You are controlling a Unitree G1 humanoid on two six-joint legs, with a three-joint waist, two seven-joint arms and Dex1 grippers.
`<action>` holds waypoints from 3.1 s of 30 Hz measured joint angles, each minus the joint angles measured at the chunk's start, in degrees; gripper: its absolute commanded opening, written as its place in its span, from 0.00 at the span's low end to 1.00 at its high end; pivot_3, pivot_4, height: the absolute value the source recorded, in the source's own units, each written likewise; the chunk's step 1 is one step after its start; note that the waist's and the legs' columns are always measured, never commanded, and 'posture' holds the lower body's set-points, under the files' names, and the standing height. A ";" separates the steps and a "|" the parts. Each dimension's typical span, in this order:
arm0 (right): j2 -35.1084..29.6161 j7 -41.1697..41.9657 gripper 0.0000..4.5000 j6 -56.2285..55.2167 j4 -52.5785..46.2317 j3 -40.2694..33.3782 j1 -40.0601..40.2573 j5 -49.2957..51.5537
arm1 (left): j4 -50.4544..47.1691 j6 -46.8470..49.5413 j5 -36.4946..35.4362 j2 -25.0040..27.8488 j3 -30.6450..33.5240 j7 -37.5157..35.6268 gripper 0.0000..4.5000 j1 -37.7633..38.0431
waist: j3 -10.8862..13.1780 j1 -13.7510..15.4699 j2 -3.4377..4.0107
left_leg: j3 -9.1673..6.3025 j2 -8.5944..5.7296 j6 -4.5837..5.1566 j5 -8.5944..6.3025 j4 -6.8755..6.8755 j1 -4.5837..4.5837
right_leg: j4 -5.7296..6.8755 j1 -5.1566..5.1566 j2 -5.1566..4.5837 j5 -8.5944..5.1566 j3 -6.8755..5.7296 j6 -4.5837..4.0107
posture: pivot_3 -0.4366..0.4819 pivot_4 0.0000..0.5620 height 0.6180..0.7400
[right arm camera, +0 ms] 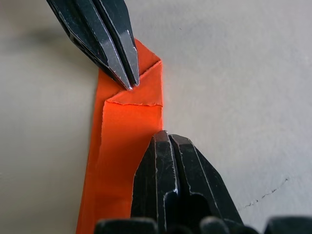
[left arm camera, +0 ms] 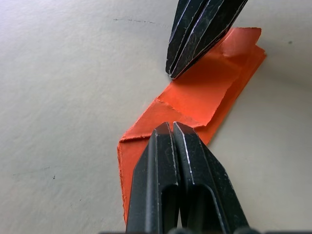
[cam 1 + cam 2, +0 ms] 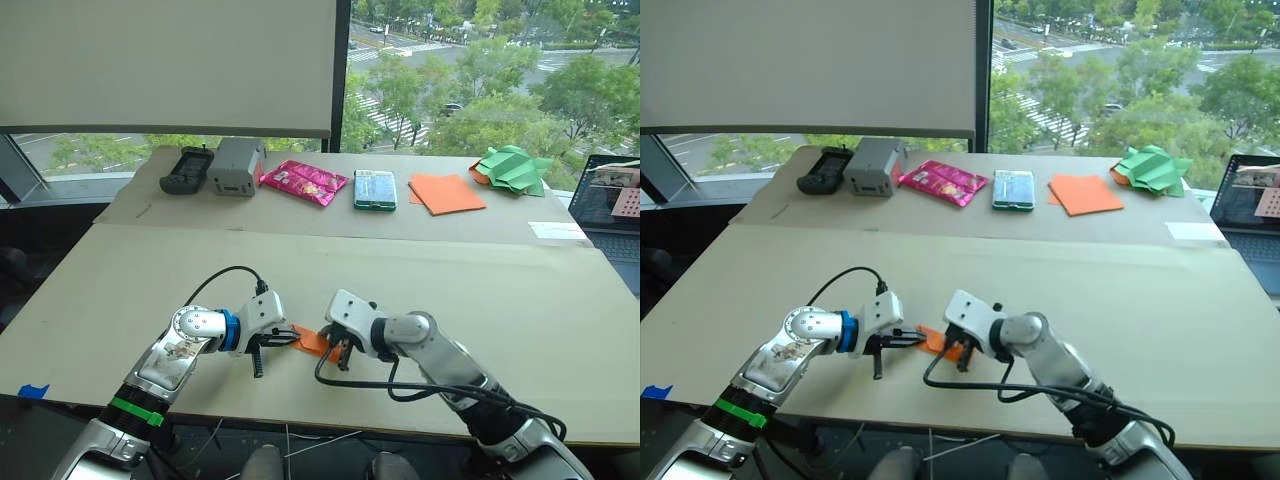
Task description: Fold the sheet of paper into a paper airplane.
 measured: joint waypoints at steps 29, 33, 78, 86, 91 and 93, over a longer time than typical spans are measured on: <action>-0.27 -3.37 0.01 0.10 -5.17 -4.43 4.41 2.05 | 0.62 -0.89 0.22 0.14 0.01 -0.14 0.03 -0.23 | 0.38 0.08 0.11 | 0.00 0.00 -0.02 -0.01 -0.01 -0.16 | -0.38 -0.07 -0.02 -0.03 -0.01 0.01 | 0.48 0.27 0.69; 1.35 -3.34 0.01 0.10 -5.21 -1.82 3.53 1.24 | 0.36 -0.94 0.22 0.13 -0.04 -0.17 0.03 -0.24 | 0.39 0.07 0.14 | 0.00 0.00 -0.01 -0.01 -0.02 -0.19 | -0.37 -0.05 -0.02 -0.03 -0.02 0.01 | 0.48 0.27 0.69; 2.81 -3.34 0.01 3.43 -3.74 0.03 0.65 0.22 | 3.38 -1.02 0.12 -2.77 -3.08 -1.97 0.03 -2.99 | 0.36 -0.18 0.09 | 0.00 0.00 -0.02 -0.01 -0.04 -0.14 | -0.57 -0.03 -0.02 -0.03 -0.03 0.01 | 0.48 0.27 0.69; 0.87 -2.34 0.01 4.13 -3.87 1.43 1.01 0.18 | 3.55 -1.16 0.15 -2.85 -3.35 -1.95 0.03 -3.03 | 0.06 -0.08 0.14 | 0.01 0.00 -0.01 -0.01 -0.04 -0.12 | -0.56 0.03 -0.02 -0.03 -0.03 0.01 | 0.48 0.27 0.69; -2.21 -1.40 0.01 4.47 -5.87 1.83 1.84 0.36 | 3.52 -1.91 0.96 -2.75 -4.22 -1.94 0.03 -2.84 | -0.42 0.13 0.11 | 0.01 0.00 -0.02 -0.01 -0.03 -0.11 | -0.58 0.05 -0.02 -0.03 -0.02 0.01 | 0.48 0.27 0.69; -3.10 -1.14 0.01 4.72 -6.59 1.82 2.28 0.63 | 3.39 -2.13 1.01 -2.51 -4.24 -1.95 0.03 -2.55 | -0.61 0.15 0.11 | 0.01 0.00 -0.02 -0.01 -0.02 -0.11 | -0.58 0.06 -0.02 -0.03 -0.02 0.01 | 0.48 0.27 0.69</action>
